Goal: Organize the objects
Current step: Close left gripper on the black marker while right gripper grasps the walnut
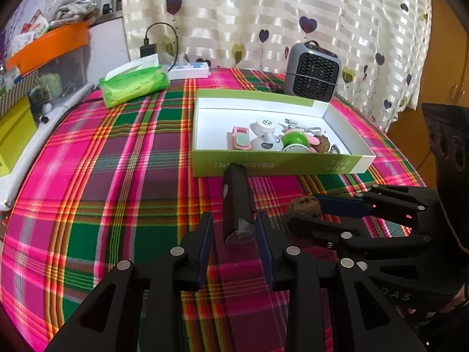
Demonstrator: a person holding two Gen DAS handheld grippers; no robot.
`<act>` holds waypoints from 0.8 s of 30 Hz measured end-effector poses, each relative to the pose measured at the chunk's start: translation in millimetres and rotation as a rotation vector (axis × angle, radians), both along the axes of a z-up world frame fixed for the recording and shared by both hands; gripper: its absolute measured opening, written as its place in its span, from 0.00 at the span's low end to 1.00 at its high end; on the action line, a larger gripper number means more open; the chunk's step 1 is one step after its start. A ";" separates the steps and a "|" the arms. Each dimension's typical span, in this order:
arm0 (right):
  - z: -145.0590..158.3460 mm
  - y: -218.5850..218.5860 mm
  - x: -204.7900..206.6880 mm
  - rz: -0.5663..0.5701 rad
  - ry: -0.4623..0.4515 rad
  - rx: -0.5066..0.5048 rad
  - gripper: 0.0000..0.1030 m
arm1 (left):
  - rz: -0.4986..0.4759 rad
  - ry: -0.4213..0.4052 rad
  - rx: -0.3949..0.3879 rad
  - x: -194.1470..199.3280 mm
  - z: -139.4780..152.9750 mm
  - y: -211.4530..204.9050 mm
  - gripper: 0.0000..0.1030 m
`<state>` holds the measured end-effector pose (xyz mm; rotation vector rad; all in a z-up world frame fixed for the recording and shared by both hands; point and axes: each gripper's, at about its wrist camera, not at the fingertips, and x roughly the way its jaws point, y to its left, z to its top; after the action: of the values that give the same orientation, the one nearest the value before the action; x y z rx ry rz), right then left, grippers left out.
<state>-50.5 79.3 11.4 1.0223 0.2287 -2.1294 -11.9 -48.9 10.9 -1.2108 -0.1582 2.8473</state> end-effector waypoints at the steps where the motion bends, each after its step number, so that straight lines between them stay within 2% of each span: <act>1: 0.4 1.2 -0.5 -0.004 0.002 0.000 0.32 | -0.005 -0.006 -0.007 -3.0 -0.6 2.0 0.27; 16: 1.5 15.0 -6.8 -0.023 0.000 -0.025 0.32 | -0.017 -0.050 -0.098 -30.9 -9.5 17.6 0.28; 24: 1.3 16.6 -7.5 -0.029 -0.003 -0.027 0.32 | -0.012 -0.069 -0.090 -36.6 -11.8 16.2 0.28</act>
<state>-58.0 95.9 12.7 1.0194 0.1836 -2.1513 -48.5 -32.7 -0.9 -1.3221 -0.0252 2.8324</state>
